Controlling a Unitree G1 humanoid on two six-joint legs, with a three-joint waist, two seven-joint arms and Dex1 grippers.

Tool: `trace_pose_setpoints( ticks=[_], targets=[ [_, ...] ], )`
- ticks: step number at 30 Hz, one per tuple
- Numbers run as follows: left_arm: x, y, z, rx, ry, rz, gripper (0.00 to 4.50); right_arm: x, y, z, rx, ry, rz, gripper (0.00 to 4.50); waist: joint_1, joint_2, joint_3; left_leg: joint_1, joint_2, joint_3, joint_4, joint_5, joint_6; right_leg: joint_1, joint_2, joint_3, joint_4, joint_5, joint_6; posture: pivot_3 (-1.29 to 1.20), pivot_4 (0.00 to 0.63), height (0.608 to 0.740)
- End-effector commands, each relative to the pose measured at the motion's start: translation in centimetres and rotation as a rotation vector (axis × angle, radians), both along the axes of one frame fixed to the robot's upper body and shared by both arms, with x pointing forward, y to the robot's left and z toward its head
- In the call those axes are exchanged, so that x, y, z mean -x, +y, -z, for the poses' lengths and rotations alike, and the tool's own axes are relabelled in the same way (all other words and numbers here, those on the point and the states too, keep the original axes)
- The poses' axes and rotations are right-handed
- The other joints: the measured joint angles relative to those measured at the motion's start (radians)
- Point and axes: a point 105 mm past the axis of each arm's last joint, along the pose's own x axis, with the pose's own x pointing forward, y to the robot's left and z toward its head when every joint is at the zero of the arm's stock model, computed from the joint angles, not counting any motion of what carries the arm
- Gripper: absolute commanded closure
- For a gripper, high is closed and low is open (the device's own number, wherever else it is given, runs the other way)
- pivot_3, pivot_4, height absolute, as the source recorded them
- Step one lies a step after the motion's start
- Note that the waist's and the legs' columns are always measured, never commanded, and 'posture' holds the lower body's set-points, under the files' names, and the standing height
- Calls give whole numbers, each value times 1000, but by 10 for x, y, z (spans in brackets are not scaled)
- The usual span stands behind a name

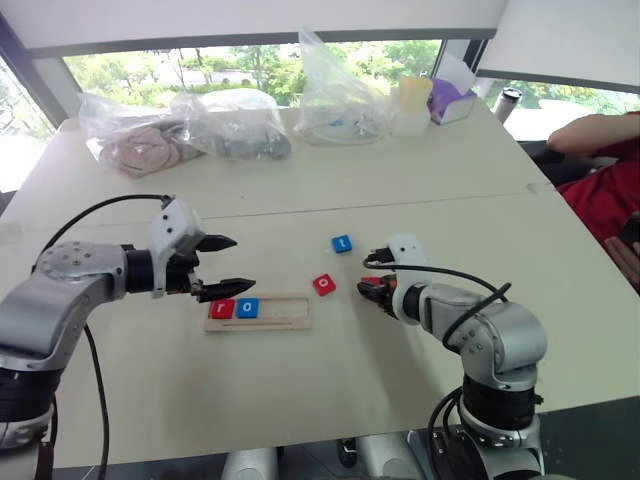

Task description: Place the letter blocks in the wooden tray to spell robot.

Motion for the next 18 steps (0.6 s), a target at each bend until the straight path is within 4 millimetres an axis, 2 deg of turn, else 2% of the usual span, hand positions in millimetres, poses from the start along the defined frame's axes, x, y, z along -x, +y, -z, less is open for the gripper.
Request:
trace_pose_setpoints(
  ticks=[1, 3, 7, 10, 13, 18],
  targets=[
    [-1, 1, -9, -17, -44, 7, 0, -2, -3, 2, 13, 2, 33, 957, 1, 0, 0, 0, 0, 0, 0, 0, 0, 0, 0, 0, 0, 0, 0, 0, 150, 740],
    [0, 3, -9, -20, -44, 2, 0, -1, -3, 1, 18, 0, 36, 21, 1, 0, 0, 0, 0, 0, 0, 0, 0, 0, 0, 0, 0, 0, 0, 0, 150, 740],
    [0, 10, -9, -36, -40, -11, 0, -5, -10, -37, 39, -134, -6, 21, 3, 1, 1, -1, 0, 0, 1, 0, 0, 0, 0, 0, 0, 0, 0, 0, 150, 740],
    [0, 14, -9, -49, -37, -10, 0, -5, -29, -56, 136, -197, -94, 21, 3, 1, 1, -2, -1, 0, 1, 0, 0, 0, -1, 1, -1, 0, 0, 0, 150, 740],
    [-1, 18, -8, -61, -39, -14, 0, -5, -41, -55, 156, -173, -124, 21, 2, 0, 0, -1, -1, 0, 0, 0, 0, 0, 0, 1, -2, -1, 0, 0, 150, 740],
    [-1, 21, -7, -70, -43, -27, 0, -3, -40, -47, 154, -147, -158, 21, -1, 1, 0, -1, 1, -1, -2, 0, 0, -1, 4, 3, -1, 0, 2, 0, 150, 740]
  ],
)
